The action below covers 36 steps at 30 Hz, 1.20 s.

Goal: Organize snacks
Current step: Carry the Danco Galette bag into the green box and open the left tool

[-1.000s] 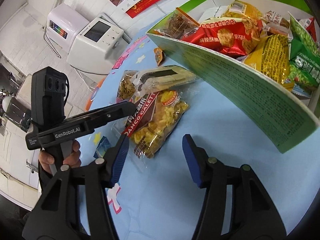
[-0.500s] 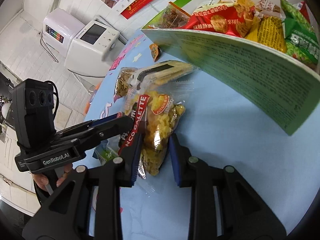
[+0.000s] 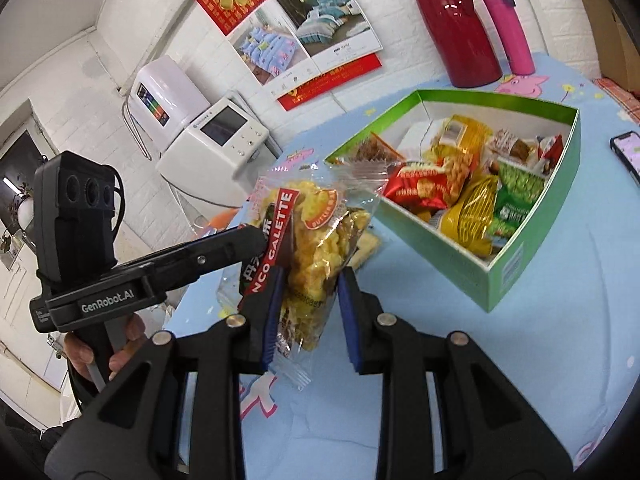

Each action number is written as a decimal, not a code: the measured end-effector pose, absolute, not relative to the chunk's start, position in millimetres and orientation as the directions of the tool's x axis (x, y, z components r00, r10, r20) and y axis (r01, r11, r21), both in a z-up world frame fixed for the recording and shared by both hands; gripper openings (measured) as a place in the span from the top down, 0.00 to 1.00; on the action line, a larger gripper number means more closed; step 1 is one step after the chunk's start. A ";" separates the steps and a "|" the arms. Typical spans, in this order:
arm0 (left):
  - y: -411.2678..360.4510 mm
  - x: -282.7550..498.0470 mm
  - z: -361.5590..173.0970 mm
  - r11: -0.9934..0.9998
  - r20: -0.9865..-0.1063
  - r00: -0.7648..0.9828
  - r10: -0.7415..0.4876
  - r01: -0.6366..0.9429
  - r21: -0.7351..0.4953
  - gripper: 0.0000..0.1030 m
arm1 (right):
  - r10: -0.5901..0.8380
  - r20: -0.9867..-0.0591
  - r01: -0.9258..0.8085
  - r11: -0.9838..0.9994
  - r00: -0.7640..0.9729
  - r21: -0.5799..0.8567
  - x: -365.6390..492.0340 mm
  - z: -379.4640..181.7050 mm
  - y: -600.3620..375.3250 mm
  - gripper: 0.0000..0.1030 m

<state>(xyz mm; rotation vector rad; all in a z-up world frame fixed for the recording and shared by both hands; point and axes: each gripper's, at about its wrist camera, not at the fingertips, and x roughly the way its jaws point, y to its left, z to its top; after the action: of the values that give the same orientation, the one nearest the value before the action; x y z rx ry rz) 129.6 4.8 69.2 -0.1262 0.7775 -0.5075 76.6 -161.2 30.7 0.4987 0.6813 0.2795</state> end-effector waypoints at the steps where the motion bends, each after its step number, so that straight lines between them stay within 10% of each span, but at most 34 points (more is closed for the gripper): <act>1: -0.1 134.2 73.7 0.871 -0.632 0.604 -0.486 0.398 -0.289 0.69 | 0.391 -0.524 -0.081 0.852 0.757 0.518 78.2 35.5 -166.2 0.71; 22: -117.8 281.1 51.7 0.858 -0.674 0.555 -0.488 0.448 -0.252 0.63 | 0.186 -0.574 0.135 0.872 0.797 0.470 150.3 23.2 -304.1 0.69; 25: -118.2 288.1 33.1 0.898 -0.726 0.561 -0.397 0.400 -0.182 0.23 | 0.144 -0.606 0.162 0.892 0.783 0.422 153.9 10.2 -308.5 0.58; 36: -79.1 243.1 49.6 0.916 -0.690 0.612 -0.386 0.346 -0.205 0.19 | 0.098 -0.557 0.134 0.923 0.824 0.362 111.1 42.7 -282.5 0.07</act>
<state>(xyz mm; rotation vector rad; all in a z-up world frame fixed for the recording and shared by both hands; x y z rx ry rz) 243.1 -79.1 49.6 -0.0524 0.8088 -0.4225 111.1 -282.5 42.7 0.4019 0.6054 -0.0197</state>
